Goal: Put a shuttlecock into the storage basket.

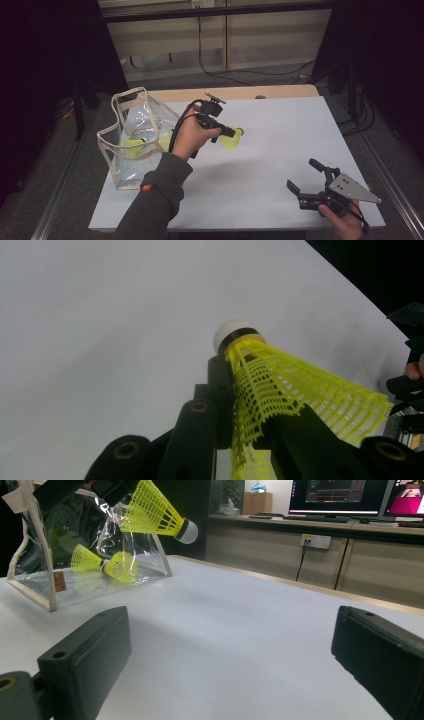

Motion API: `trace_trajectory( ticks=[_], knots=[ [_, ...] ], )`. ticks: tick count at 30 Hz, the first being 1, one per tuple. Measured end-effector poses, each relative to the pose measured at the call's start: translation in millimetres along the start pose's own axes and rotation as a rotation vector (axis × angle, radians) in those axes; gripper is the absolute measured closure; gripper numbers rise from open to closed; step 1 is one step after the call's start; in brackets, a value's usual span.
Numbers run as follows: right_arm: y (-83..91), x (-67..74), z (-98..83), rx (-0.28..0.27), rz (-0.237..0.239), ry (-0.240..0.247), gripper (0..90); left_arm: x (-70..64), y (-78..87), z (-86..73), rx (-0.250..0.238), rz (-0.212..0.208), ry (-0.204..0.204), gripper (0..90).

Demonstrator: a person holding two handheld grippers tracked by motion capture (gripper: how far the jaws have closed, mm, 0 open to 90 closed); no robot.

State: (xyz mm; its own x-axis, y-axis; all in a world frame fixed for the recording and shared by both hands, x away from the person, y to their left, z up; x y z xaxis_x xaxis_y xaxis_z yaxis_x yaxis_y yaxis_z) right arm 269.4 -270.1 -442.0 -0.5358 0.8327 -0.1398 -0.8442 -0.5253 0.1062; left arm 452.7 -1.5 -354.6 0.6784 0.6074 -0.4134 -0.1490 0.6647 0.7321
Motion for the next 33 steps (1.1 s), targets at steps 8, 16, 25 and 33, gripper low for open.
trace_trajectory(
  ticks=[8,16,25,33],
  knots=[
    [0.1,0.2,0.2,0.002,-0.001,0.002,2.3,-0.1,5.9,0.6,0.009,0.008,0.007,84.0],
    [-0.2,0.4,0.1,0.002,-0.001,0.001,2.3,0.1,14.7,2.2,0.019,0.013,0.021,84.1],
    [-0.1,0.8,0.1,0.004,0.001,-0.001,2.3,0.6,24.2,4.1,0.024,0.02,0.029,84.0],
    [-0.2,0.8,0.2,0.004,0.003,0.003,2.3,1.9,30.2,4.8,0.025,0.02,0.035,84.1]
  ],
)
Point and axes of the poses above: each handheld gripper's, and its own axes: y roughly backward along the jaws, z roughly out of its top, x roughly to its left, the point moved 4 cm from there along -y, roughly forward along the jaws, and after that the axes turned 8 degrees about y, right-handed, at the moved point
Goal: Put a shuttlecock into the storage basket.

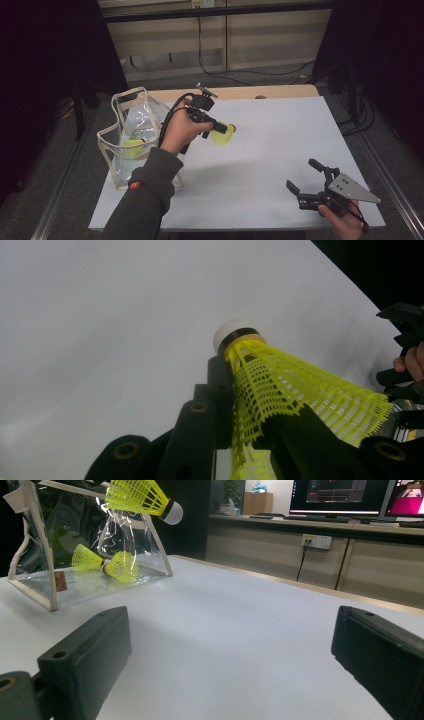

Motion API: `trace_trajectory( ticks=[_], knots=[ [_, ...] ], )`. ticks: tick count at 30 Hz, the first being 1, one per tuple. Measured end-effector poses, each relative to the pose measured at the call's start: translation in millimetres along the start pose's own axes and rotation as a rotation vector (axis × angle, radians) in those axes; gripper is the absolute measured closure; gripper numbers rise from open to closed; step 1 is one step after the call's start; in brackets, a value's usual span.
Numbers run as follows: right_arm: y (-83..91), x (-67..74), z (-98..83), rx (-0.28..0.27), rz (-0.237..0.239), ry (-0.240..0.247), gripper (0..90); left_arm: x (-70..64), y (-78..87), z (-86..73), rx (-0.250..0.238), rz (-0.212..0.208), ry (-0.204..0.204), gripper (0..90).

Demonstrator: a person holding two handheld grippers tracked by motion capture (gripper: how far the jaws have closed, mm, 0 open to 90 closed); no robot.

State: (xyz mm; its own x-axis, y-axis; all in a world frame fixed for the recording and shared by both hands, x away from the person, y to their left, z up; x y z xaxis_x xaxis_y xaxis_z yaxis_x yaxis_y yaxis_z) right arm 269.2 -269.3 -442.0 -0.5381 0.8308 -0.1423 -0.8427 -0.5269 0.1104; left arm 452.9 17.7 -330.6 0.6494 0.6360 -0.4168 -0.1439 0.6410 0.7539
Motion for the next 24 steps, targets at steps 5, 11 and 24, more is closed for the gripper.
trace_trajectory(
  ticks=[5,11,24],
  knots=[
    [-0.2,0.3,0.0,-0.002,0.001,-0.002,2.3,1.7,4.6,1.1,0.0,0.008,-0.001,84.1],
    [0.1,0.0,0.0,0.0,-0.002,-0.002,2.3,2.1,8.6,1.2,0.001,0.012,0.01,84.1],
    [0.0,-0.1,0.3,-0.005,-0.002,0.001,2.3,5.4,16.9,1.3,0.006,0.024,0.017,84.1]
  ],
)
Point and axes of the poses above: each handheld gripper's, and its own axes: y roughly backward along the jaws, z roughly out of its top, x roughly to its left, the point moved 4 cm from there along -y, roughly forward along the jaws, and after that the axes turned 8 degrees about y, right-handed, at the moved point
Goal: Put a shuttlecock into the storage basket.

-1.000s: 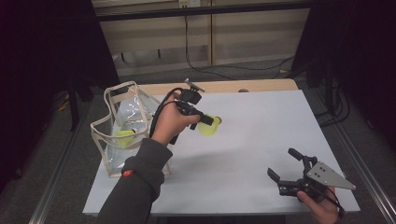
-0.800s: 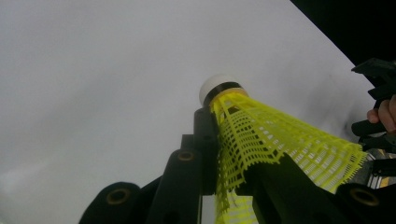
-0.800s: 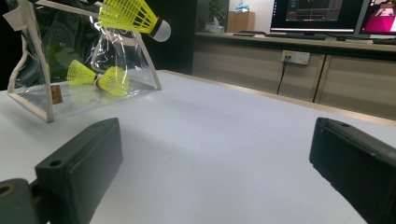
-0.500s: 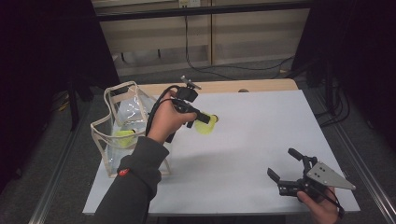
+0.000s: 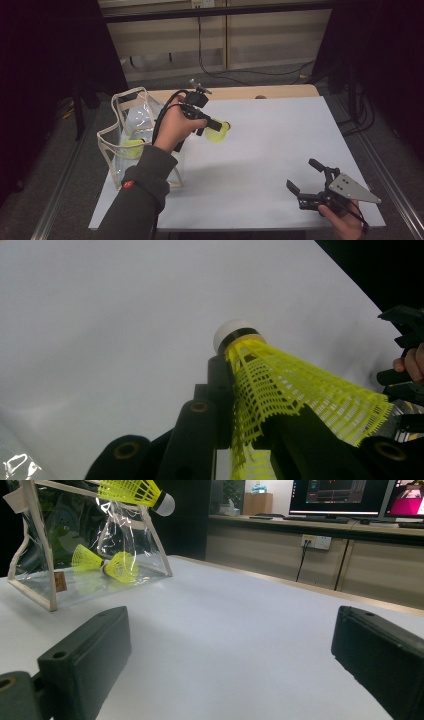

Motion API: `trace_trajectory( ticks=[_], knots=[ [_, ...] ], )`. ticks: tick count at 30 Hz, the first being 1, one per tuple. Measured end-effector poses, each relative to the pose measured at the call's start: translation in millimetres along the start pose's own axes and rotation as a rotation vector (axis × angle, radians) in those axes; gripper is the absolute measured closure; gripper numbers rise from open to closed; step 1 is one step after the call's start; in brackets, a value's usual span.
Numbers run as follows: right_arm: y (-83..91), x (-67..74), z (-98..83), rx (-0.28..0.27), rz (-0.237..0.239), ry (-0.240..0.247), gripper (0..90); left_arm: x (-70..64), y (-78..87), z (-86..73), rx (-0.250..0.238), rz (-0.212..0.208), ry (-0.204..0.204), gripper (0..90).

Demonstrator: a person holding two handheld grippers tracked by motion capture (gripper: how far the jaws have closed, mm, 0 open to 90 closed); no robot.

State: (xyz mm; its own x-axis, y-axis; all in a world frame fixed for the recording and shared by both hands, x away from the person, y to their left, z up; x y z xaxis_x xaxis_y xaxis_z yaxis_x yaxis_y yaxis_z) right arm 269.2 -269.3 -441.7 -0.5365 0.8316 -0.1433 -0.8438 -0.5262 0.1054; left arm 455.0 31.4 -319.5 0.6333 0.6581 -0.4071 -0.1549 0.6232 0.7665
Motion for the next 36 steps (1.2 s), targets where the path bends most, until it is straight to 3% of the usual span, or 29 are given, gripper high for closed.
trace_trajectory(
  ticks=[15,21,36],
  knots=[
    [0.1,0.0,0.4,-0.003,-0.001,-0.001,2.3,2.9,10.4,0.9,-0.014,0.01,0.028,84.1],
    [0.0,0.1,0.5,-0.003,0.0,0.0,2.3,4.4,14.2,1.1,-0.003,0.018,0.016,84.2],
    [0.0,0.5,0.5,0.0,0.001,-0.002,2.3,5.6,25.0,3.0,-0.004,0.028,0.03,84.5]
  ],
)
Point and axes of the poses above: each handheld gripper's, and its own axes: y roughly backward along the jaws, z roughly out of its top, x roughly to its left, the point moved 4 cm from there along -y, roughly forward along the jaws, and after that the axes turned 8 degrees about y, right-handed, at the moved point
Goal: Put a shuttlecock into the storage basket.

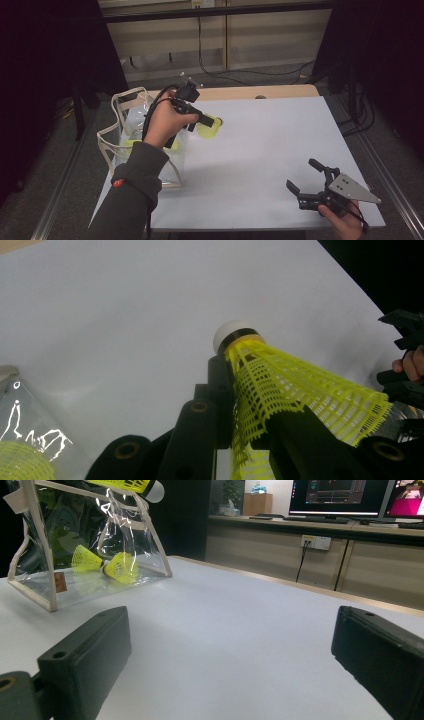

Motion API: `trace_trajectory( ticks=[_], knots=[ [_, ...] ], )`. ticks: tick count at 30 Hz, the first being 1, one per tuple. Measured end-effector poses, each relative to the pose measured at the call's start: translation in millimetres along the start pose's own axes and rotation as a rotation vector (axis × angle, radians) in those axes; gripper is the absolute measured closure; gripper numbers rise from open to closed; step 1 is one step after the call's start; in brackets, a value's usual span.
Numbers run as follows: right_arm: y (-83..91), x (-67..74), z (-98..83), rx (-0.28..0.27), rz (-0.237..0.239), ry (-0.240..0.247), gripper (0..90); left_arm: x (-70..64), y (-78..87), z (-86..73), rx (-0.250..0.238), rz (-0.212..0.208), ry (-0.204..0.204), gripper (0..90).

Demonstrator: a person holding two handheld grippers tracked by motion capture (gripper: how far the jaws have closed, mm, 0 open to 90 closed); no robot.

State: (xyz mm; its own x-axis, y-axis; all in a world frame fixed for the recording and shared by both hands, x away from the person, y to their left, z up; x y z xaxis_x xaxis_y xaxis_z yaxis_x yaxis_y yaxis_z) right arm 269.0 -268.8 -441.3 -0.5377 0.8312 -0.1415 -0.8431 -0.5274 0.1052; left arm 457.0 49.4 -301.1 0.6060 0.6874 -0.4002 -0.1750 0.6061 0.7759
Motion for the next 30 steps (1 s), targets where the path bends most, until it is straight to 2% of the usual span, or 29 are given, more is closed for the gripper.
trace_trajectory(
  ticks=[4,30],
  knots=[
    [0.0,0.0,0.0,0.0,0.0,0.001,2.3,0.0,3.4,0.6,0.002,0.002,-0.005,84.6],
    [-0.6,0.7,0.0,0.001,0.0,0.0,2.3,9.1,31.8,3.0,-0.023,0.031,0.031,85.1]
  ],
)
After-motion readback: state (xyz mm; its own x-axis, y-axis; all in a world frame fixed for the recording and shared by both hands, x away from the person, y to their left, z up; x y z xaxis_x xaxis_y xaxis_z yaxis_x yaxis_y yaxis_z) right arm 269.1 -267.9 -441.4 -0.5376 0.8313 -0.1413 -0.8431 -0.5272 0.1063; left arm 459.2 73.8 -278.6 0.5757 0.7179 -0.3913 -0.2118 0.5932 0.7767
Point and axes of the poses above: each handheld gripper's, and its own axes: y roughly backward along the jaws, z roughly out of its top, x roughly to its left, the point moved 4 cm from there along -y, roughly forward along the jaws, and after that the axes turned 8 degrees about y, right-handed, at the moved point
